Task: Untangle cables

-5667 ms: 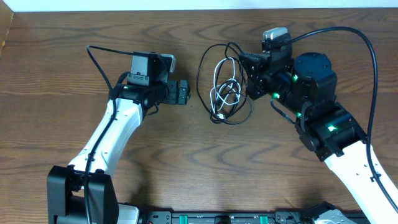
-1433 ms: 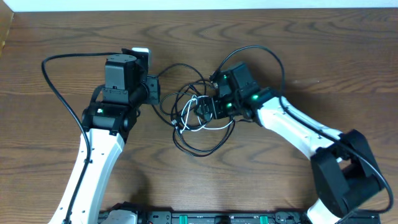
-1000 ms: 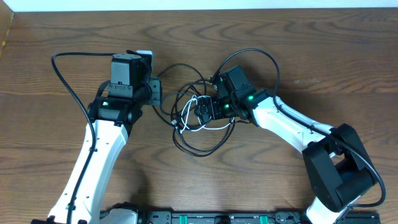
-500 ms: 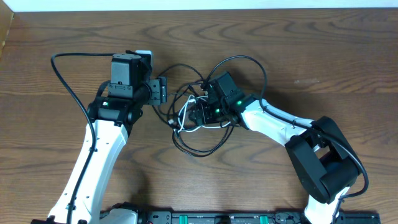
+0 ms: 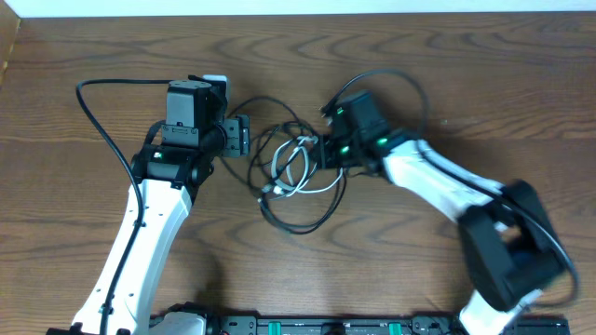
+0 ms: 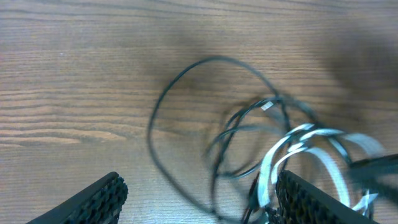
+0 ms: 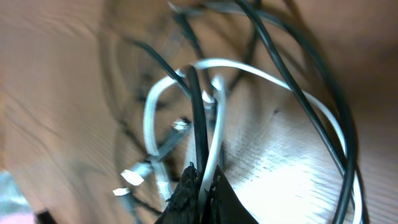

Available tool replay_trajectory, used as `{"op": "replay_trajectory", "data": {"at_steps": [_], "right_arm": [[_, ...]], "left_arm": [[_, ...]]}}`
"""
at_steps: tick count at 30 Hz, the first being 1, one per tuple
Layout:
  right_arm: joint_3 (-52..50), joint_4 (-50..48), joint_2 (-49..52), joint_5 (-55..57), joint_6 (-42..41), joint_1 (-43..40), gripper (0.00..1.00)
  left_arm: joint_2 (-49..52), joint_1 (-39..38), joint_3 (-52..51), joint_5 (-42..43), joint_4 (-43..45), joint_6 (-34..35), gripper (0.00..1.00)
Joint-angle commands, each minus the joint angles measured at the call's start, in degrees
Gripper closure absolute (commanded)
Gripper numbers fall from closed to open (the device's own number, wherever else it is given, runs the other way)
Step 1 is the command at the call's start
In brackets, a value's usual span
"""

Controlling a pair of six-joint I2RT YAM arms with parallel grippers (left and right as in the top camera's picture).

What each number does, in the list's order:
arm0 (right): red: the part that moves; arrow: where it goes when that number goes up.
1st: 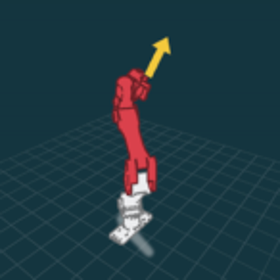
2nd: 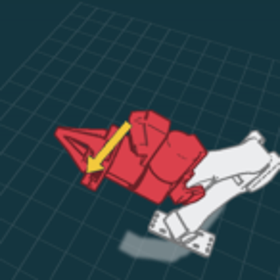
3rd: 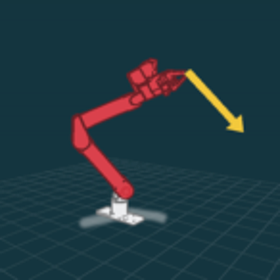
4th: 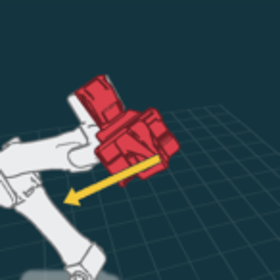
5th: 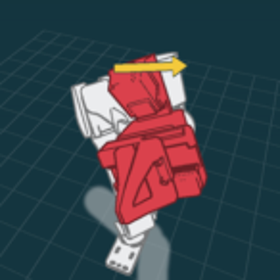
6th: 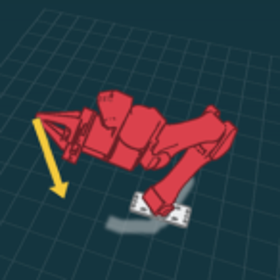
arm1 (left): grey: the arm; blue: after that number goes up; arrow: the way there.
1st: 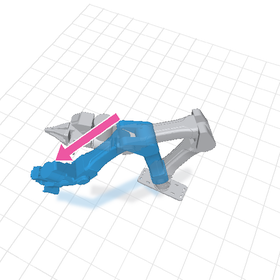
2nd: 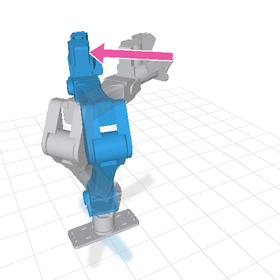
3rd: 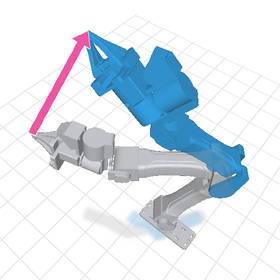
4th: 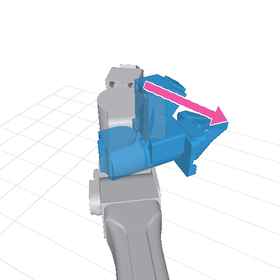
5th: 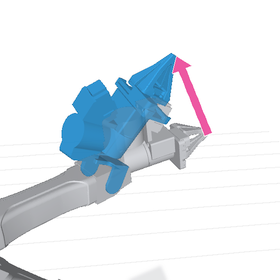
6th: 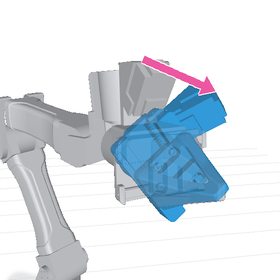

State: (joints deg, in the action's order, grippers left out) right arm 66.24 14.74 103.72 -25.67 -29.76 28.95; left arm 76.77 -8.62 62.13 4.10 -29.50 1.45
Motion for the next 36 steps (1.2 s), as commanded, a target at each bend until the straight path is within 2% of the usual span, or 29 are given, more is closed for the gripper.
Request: {"op": "replay_trajectory", "data": {"at_steps": [1,5,11,18,22,31,34,36], "right_arm": [[0.61,0.17,-12.17,-0.79,1.46,-3.30,0.99],[0.63,0.26,-25.27,0.26,2.25,-4.83,0.99],[0.63,0.66,-35.56,1.42,2.62,-4.96,0.99],[0.63,1.33,-36.22,2.23,2.89,-4.96,0.99],[0.63,-0.26,-36.22,2.80,2.78,-4.96,0.99],[0.74,-11.56,-36.22,3.30,1.51,-6.32,0.99],[0.74,-9.97,-36.22,7.13,1.57,-6.86,0.99],[0.74,-8.92,-36.22,7.76,2.16,-7.10,0.99]], "left_arm": [[0.48,0.37,-0.04,-0.72,-0.02,-0.26,0.23],[0.50,0.35,-0.04,0.90,0.00,-0.26,0.22],[0.72,0.35,-0.04,9.62,0.07,-0.28,0.22],[0.72,0.35,-0.04,22.75,1.75,-0.98,0.22],[0.72,0.31,-0.04,23.87,2.14,-1.18,0.22],[0.72,0.31,-0.04,23.82,2.14,-1.16,0.22],[0.72,0.24,-0.04,24.39,2.16,-1.16,0.22],[0.72,0.17,-0.04,28.11,2.86,-1.18,0.22]]}}
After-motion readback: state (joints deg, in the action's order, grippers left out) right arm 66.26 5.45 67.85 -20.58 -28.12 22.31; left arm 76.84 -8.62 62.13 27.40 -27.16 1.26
